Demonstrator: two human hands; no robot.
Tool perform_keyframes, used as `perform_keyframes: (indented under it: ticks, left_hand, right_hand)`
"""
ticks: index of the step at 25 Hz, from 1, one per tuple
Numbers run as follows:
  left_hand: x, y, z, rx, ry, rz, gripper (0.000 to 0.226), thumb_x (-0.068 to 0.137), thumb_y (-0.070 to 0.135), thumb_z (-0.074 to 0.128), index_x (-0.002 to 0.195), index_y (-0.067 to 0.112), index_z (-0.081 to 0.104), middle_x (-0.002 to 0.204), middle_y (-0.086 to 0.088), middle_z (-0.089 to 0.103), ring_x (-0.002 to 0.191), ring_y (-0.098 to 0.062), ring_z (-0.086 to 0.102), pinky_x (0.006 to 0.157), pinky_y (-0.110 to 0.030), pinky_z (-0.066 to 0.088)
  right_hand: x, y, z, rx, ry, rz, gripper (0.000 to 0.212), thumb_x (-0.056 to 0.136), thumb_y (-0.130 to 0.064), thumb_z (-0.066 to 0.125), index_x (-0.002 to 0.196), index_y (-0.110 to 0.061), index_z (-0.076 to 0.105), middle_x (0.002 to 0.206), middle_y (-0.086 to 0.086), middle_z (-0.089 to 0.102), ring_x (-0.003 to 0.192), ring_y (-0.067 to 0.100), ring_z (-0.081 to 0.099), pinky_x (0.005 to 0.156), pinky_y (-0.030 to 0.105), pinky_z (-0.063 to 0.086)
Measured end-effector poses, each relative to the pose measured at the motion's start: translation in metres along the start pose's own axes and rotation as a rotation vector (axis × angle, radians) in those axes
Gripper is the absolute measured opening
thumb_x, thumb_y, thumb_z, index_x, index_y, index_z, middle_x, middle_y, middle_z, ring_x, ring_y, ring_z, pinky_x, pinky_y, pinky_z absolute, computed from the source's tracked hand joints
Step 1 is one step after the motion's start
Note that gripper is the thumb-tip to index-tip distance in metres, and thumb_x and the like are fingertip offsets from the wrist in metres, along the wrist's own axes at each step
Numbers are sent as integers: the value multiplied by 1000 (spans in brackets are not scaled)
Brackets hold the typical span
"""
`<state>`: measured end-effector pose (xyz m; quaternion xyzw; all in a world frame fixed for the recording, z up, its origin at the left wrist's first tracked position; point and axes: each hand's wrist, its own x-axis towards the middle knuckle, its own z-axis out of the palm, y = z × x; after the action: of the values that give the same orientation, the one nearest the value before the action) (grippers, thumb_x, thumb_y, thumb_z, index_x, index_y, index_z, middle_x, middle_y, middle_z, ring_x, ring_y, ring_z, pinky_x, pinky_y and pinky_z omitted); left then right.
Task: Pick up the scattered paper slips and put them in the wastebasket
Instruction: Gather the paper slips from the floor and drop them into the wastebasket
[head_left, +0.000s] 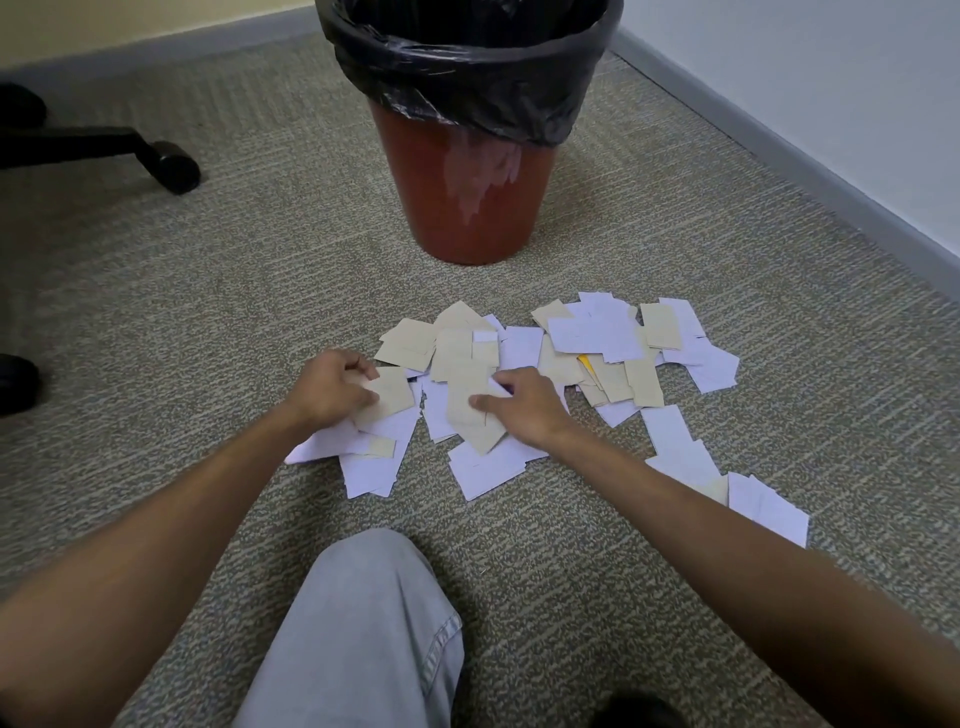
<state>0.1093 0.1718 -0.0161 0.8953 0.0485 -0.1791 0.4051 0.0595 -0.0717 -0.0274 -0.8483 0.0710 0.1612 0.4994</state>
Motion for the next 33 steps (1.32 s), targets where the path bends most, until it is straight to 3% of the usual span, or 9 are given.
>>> perform_keyframes:
  ticks: [2,4,7,12,17,20,22,27,33]
  left_hand:
    - [-3,-1,-4,28,-5,34,31,72,-6,75,93,12,62,97,-13,63,86,-30,59,73,-37,50]
    - [-7,-3,-6,84,-52,58,43,70,-6,75,104,13,58,92,-15,63,79,-32,60,61,-38,49]
    - [-11,-5,-13,319,-166,100,42,69,0,78,104,17,61,83,-7,64,71,-25,59,53,-28,43]
    - [-13,0,-13,531,-285,63,14,68,8,80,69,6,66,67,-7,62,63,-23,57,54,-27,37]
    - [-16,4,-14,528,-336,35,16,71,12,79,62,6,67,58,-3,55,54,-15,47,49,-25,31]
    - [-21,26,-23,438,-187,133,18,74,13,79,76,-3,71,61,-3,55,53,-12,45,47,-24,30]
    - [-25,57,-37,275,-14,202,14,76,11,79,82,1,72,66,-3,63,57,-11,56,51,-23,41]
    - [-25,159,-86,-248,313,309,32,77,8,78,108,6,70,92,1,70,79,-6,67,76,-22,55]
    - [16,287,-139,-533,548,452,29,73,9,80,101,7,72,95,-2,72,82,-12,69,71,-21,57]
  right_hand:
    - [1,1,9,-296,-24,-111,26,88,-37,66,95,-12,63,98,6,55,88,22,51,75,35,42]
    - [-1,3,13,-568,-73,-197,50,89,-43,61,129,-13,56,135,6,46,122,25,43,95,40,42]
    - [-3,0,17,-678,-99,-264,66,90,-44,61,144,-14,39,141,6,45,128,27,41,98,40,40]
    - [-2,3,21,-450,-166,-195,65,85,-30,69,139,-21,33,118,9,59,106,33,57,74,38,45]
    - [0,4,5,-76,-148,-79,52,90,-28,64,138,-15,48,140,6,53,127,25,50,102,42,44]
    - [-2,-17,-22,62,-40,-103,23,82,-32,68,95,-13,68,93,6,71,88,24,65,75,34,45]
    - [-5,-45,-50,148,85,-148,18,79,-22,74,69,-17,60,61,-11,60,59,11,56,61,27,40]
    - [2,-146,-139,294,390,-368,20,79,-8,76,96,-17,70,88,-7,72,79,2,68,74,23,56]
    - [48,-238,-201,159,667,-468,22,75,-19,77,96,-16,74,88,-3,73,82,12,69,78,33,57]
